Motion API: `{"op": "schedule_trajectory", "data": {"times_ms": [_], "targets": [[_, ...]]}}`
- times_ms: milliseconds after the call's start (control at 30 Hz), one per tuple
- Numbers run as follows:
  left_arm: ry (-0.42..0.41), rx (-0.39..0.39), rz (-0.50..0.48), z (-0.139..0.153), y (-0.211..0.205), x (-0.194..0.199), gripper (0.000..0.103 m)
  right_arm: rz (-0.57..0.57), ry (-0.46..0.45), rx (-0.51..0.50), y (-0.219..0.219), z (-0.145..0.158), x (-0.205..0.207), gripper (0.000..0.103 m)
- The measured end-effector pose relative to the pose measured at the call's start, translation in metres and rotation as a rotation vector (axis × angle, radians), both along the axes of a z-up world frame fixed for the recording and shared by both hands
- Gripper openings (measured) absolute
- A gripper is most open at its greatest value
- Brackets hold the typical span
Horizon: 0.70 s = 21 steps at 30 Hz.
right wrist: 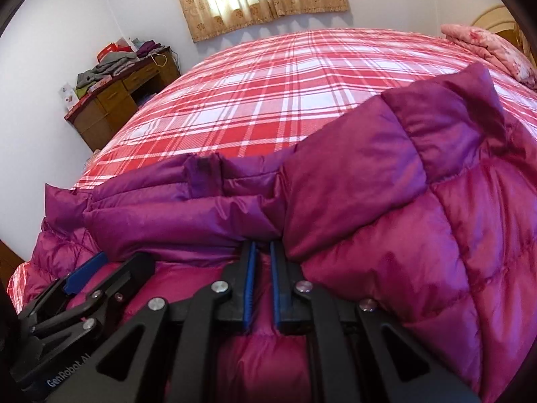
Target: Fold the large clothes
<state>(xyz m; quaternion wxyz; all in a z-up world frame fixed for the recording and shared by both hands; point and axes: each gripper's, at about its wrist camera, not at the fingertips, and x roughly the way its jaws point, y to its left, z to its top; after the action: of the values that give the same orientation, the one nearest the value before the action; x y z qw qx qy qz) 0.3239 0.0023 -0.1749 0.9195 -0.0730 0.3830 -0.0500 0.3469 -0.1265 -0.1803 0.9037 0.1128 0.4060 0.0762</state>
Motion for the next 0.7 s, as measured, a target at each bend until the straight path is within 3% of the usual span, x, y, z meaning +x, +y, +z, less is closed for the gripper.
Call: {"op": "schedule_trajectory", "data": {"times_ms": [133,267,333,467,633,700], "targets": [[0.006,0.006,-0.001,0.0,0.0,0.0,0.076,0.001,0.001,0.005,0.0,0.001,-0.001,0.008],[0.034,0.021,-0.019,0.011,0.004,-0.01,0.076,0.013,0.023,-0.085,0.008,0.016,-0.008,0.008],[0.014,0.046,0.004,0.024,0.012,-0.025,0.076,0.027,-0.053,-0.075,0.011,0.037,-0.03,0.008],[-0.061,-0.056,0.089,0.049,0.052,-0.065,0.076,0.08,-0.121,-0.073,0.025,0.062,-0.073,0.008],[-0.062,-0.155,0.189,0.034,0.092,-0.09,0.076,0.051,-0.03,-0.049,0.038,0.025,-0.079,0.008],[-0.046,-0.209,0.209,0.022,0.101,-0.095,0.076,0.048,-0.034,-0.07,0.042,0.011,-0.08,0.006]]}}
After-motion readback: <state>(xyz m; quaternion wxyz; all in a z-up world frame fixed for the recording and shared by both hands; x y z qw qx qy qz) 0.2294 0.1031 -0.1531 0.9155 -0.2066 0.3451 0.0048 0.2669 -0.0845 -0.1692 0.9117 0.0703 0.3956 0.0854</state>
